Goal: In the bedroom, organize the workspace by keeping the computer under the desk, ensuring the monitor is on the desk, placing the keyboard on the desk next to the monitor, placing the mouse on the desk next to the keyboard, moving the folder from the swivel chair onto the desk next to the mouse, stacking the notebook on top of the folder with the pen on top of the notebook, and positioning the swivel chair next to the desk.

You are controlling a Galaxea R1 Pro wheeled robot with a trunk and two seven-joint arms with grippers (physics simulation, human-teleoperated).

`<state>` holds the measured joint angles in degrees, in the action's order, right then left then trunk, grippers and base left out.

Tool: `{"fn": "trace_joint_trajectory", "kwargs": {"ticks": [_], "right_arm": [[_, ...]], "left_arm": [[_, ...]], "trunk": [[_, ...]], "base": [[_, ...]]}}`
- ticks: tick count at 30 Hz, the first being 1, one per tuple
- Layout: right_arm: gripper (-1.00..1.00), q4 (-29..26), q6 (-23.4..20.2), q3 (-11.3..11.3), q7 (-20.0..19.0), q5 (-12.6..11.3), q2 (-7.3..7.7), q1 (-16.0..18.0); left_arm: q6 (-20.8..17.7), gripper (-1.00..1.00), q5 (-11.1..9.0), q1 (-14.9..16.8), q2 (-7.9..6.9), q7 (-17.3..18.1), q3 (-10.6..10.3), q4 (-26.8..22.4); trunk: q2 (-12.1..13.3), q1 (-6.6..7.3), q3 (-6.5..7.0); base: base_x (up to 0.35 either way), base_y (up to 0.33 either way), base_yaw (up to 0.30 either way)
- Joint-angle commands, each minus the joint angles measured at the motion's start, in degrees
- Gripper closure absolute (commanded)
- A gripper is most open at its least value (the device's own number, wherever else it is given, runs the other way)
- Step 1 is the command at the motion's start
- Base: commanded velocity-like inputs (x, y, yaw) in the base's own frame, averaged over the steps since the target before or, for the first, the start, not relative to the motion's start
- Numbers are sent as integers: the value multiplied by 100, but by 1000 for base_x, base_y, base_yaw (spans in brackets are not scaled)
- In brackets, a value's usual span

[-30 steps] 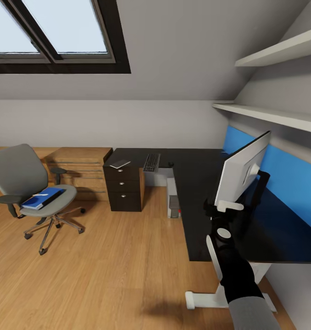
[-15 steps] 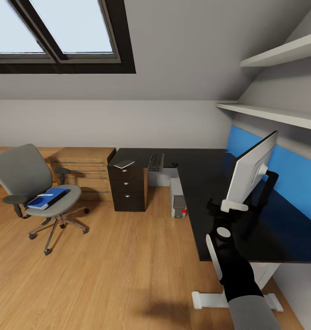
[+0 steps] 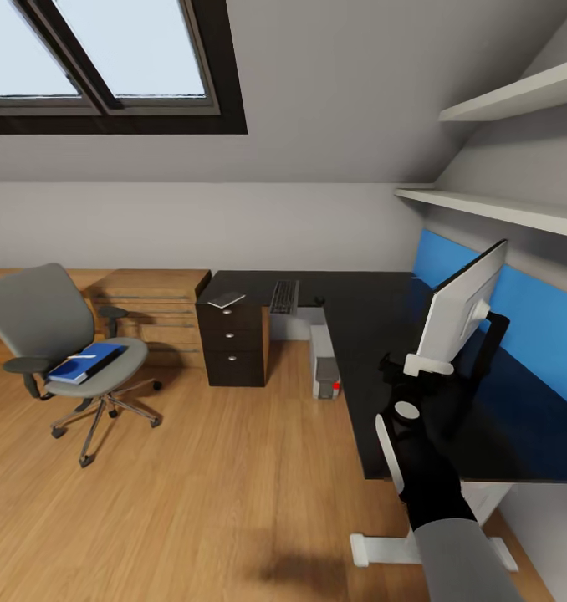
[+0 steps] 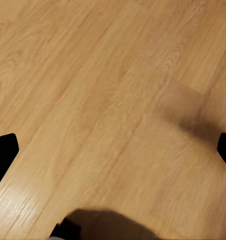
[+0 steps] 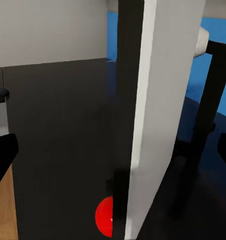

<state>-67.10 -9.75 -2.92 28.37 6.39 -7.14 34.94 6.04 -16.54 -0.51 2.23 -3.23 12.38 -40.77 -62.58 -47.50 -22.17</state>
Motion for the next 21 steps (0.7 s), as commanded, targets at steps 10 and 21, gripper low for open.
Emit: {"fn": "trace_joint_trajectory", "kwargs": {"ticks": [10,21], "right_arm": [[-100,189,-46,-47,326,41,139,216],[-100,413,-33,-158,377,-4,386,224]], "left_arm": [[24,-100,310,-2,3,-10,7,-9],[29,-100,378,-2,6,-11,10,-4]], "trunk": [[-4,-2,-5],[-4,-2,-5]], "base": [[137,0,0],[136,0,0]]}}
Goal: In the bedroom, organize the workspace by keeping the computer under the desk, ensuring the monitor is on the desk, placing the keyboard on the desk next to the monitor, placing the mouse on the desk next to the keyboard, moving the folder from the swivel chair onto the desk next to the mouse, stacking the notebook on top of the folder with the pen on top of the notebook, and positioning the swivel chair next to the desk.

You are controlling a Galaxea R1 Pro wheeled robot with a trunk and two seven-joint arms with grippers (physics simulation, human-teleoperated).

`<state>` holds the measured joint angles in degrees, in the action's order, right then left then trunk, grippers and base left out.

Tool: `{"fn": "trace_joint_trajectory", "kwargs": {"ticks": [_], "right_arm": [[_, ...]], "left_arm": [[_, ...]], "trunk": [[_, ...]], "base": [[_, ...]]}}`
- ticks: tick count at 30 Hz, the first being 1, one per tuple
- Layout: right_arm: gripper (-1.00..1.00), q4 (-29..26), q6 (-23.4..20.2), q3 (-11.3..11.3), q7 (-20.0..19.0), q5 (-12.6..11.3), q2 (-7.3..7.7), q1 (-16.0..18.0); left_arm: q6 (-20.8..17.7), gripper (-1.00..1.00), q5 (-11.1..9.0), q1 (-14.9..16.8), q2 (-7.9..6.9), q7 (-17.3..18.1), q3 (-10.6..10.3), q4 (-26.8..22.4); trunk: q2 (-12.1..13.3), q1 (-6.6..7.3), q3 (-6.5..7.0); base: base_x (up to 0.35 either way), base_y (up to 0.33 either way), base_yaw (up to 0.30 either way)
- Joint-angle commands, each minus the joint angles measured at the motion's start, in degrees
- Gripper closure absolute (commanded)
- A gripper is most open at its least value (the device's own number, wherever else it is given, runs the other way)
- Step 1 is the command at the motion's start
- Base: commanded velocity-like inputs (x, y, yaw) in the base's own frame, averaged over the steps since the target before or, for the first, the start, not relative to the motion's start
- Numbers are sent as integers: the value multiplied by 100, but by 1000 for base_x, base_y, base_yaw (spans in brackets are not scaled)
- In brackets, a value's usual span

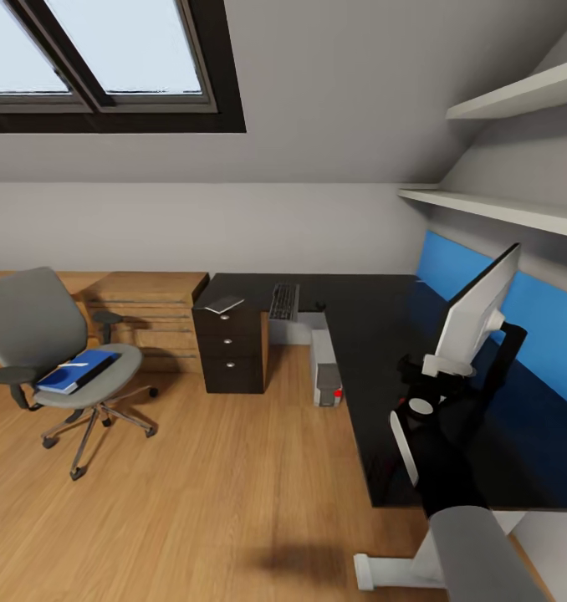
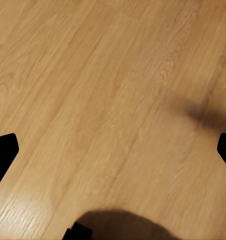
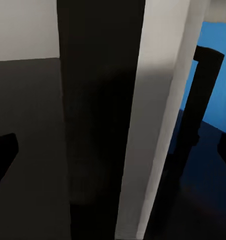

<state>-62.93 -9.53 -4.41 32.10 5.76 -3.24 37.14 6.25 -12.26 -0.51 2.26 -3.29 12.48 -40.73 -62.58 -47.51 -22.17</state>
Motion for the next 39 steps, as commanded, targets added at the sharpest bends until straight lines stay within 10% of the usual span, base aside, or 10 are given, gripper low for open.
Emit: {"fn": "trace_joint_trajectory", "kwargs": {"ticks": [1,39], "right_arm": [[-100,8,-46,-22,4,57,11,3],[-100,183,443,-160,-37,66,53,-5]], "left_arm": [[7,-100,-50,-2,2,-5,0,-7],[7,-100,-48,-2,2,-5,0,-5]], "trunk": [[-4,-1,-5],[-4,-1,36]], "base": [[47,0,0],[3,0,-29]]}}
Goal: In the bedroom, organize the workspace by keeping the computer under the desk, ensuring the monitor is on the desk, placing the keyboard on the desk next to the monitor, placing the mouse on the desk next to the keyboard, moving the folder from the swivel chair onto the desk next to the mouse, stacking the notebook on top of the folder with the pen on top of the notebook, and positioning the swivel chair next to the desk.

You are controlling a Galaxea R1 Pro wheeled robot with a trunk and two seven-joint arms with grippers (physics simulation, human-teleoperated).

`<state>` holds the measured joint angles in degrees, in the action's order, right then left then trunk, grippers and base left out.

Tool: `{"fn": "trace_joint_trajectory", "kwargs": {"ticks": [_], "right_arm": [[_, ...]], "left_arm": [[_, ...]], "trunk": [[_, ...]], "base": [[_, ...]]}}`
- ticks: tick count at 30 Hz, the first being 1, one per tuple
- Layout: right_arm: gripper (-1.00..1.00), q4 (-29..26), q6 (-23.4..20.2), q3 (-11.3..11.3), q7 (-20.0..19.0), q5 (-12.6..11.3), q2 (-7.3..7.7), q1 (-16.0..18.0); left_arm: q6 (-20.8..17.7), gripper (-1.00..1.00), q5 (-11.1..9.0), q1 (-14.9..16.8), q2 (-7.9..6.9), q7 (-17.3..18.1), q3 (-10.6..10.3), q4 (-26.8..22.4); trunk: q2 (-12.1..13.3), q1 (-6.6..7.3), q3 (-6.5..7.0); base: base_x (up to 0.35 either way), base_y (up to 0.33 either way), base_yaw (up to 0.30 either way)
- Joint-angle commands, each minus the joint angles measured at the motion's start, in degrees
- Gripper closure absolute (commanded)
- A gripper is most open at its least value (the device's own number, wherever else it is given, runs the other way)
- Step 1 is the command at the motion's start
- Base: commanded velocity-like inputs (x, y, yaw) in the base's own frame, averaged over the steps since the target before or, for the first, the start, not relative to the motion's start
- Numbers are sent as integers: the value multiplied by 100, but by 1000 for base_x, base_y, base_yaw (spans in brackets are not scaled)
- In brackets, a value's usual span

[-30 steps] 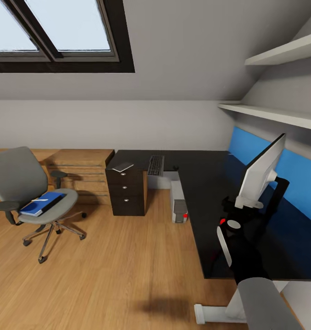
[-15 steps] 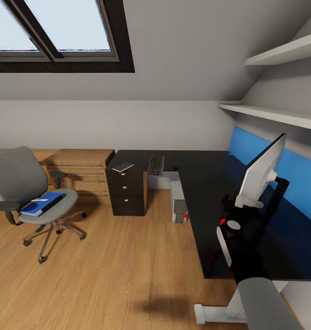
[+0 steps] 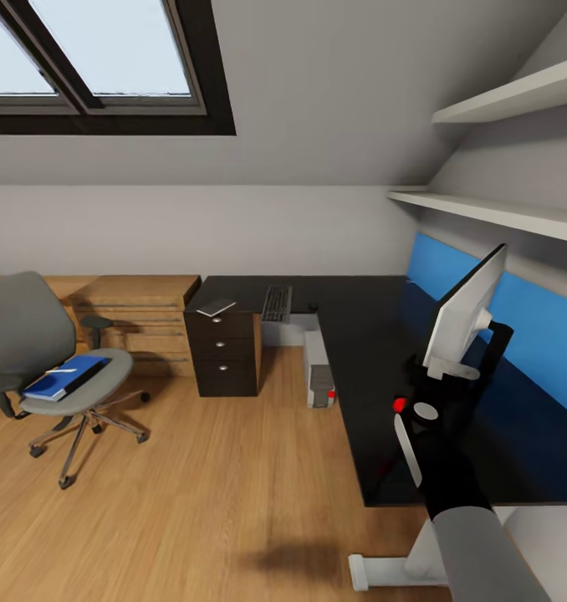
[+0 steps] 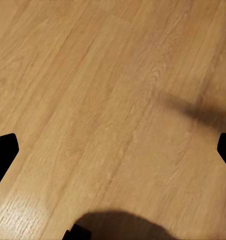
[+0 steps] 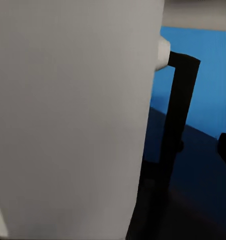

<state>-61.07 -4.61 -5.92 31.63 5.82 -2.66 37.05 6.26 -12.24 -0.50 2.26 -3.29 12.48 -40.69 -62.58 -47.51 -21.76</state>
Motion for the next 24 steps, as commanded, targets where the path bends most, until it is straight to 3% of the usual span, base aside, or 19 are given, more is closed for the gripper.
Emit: {"fn": "trace_joint_trajectory", "kwargs": {"ticks": [1,24], "right_arm": [[-100,-3,-49,-9,10,59,-5,4],[-100,-10,-48,-4,10,59,-15,-6]], "left_arm": [[7,-100,-51,-2,2,-5,0,-9],[7,-100,-51,-2,2,-5,0,-9]], "trunk": [[-4,-1,1],[-4,-1,139]], "base": [[0,0,-167],[0,0,-160]]}}
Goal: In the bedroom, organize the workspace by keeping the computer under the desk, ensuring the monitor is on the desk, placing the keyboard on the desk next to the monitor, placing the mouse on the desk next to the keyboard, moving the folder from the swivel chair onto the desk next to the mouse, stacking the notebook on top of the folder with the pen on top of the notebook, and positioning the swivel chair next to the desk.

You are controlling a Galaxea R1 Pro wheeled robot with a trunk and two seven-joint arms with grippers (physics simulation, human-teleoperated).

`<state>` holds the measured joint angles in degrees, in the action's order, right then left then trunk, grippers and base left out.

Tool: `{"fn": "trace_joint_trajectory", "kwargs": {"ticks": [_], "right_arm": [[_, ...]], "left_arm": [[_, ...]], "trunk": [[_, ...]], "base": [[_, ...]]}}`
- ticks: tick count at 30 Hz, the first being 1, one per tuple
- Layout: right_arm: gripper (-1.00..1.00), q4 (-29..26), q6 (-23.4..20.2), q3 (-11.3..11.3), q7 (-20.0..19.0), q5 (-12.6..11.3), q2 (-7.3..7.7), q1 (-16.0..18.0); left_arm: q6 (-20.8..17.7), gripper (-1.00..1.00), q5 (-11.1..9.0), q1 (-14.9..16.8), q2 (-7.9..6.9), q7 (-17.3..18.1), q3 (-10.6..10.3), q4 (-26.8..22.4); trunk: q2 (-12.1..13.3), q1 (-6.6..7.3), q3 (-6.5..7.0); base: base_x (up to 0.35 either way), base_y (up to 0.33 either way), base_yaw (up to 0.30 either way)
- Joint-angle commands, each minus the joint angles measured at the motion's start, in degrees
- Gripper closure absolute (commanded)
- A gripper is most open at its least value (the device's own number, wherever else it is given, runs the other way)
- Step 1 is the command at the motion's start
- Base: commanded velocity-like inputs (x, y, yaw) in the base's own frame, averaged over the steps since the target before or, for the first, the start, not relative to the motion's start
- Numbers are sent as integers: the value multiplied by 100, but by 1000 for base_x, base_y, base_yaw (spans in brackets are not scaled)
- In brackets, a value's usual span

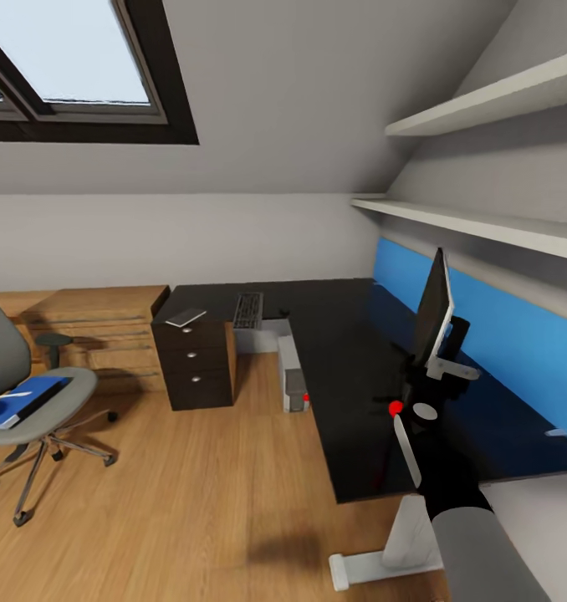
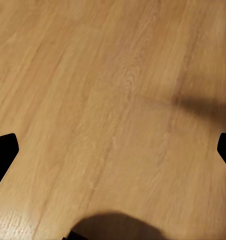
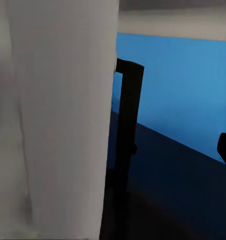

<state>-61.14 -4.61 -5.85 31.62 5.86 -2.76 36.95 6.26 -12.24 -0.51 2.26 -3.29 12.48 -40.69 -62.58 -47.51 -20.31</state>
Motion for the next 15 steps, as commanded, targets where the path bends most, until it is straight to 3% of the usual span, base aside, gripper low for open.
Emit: {"fn": "trace_joint_trajectory", "kwargs": {"ticks": [1,8,15], "right_arm": [[-100,-3,-49,-11,11,56,-5,4],[-100,-2,-49,-5,-2,56,-5,-3],[-100,5,-49,4,-15,56,-6,-4]], "left_arm": [[7,-100,-51,-2,2,-5,0,-9],[7,-100,-51,-2,2,-5,0,-11],[7,-100,-51,-2,2,-5,0,-11]], "trunk": [[-4,-1,0],[-4,-1,36],[-4,-1,45]], "base": [[0,0,-154],[0,-28,-136],[0,-44,-34]]}}
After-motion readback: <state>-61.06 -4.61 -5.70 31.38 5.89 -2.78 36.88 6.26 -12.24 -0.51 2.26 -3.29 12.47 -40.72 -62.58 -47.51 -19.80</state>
